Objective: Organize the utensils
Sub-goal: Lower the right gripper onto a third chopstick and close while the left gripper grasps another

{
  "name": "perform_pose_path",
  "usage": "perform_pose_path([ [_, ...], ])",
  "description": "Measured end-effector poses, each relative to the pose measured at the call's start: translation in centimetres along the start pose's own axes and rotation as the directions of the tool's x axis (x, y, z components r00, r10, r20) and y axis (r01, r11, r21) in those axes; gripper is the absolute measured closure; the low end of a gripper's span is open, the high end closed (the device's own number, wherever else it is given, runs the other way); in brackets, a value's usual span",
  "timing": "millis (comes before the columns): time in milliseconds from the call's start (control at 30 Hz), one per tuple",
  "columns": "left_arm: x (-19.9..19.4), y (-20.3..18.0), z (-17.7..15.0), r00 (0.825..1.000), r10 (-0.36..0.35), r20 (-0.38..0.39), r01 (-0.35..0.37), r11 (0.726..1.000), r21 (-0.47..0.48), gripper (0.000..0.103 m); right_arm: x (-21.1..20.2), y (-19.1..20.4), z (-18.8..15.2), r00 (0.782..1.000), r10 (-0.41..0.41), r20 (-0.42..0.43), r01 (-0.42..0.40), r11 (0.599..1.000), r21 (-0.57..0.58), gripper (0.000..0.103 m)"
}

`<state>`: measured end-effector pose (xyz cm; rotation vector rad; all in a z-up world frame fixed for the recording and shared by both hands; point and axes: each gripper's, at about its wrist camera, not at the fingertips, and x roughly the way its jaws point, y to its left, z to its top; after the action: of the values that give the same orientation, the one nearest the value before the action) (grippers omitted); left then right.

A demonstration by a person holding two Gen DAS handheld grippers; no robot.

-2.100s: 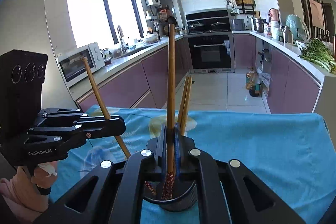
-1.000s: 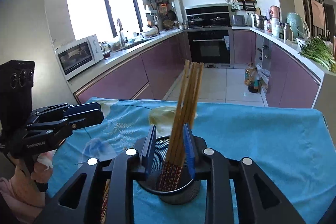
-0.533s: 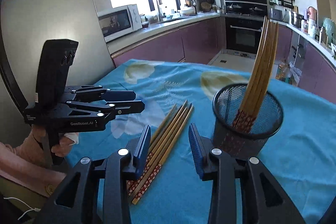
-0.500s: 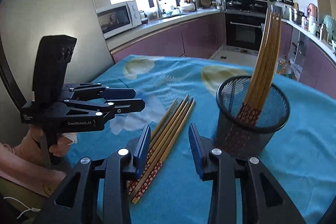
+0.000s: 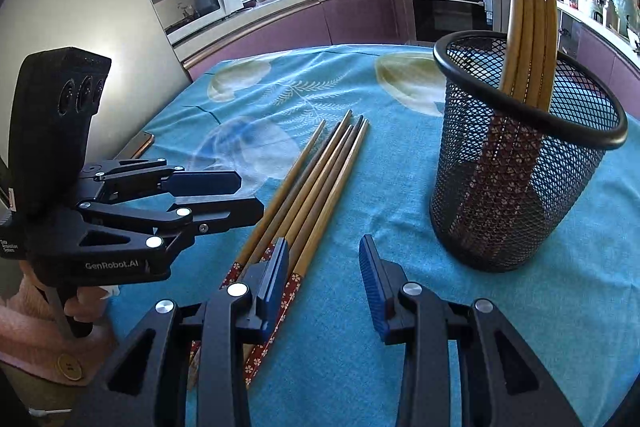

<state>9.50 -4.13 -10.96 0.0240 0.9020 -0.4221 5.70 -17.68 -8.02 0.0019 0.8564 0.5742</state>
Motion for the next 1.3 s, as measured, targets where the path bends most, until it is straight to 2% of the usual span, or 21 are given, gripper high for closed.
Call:
perform_pose_path([
  [267, 1.0, -0.4, 0.0, 0.999, 0.028, -0.024, -0.028, 0.999, 0.020, 0.060, 1.0, 0.4, 0.3, 0.999, -0.029, -0.013, 0.029, 0.999, -0.017, 0.068],
  [867, 1.4, 0.0, 0.1, 0.998, 0.042, -0.044, -0.039, 0.997, 0.063, 0.063, 1.4, 0.4, 0.5, 0.994, -0.101, -0.034, 0.100, 0.995, -0.028, 0.069],
  [1033, 1.9, 0.4, 0.7, 0.998, 0.045, -0.043, -0.042, 0.997, 0.064, 0.068, 2.5, 0.8, 1.3, 0.992, -0.120, -0.030, 0.119, 0.992, -0.038, 0.070],
  [1233, 2.3, 1.1, 1.3, 0.998, 0.051, -0.042, -0.050, 0.998, 0.041, 0.080, 3.4, 0.8, 2.2, 0.989, -0.144, -0.024, 0.143, 0.989, -0.031, 0.078],
  [1300, 2.4, 1.2, 1.3, 0.998, 0.053, -0.040, -0.052, 0.998, 0.032, 0.084, 3.3, 0.5, 2.2, 0.991, -0.134, -0.021, 0.134, 0.991, -0.008, 0.090],
])
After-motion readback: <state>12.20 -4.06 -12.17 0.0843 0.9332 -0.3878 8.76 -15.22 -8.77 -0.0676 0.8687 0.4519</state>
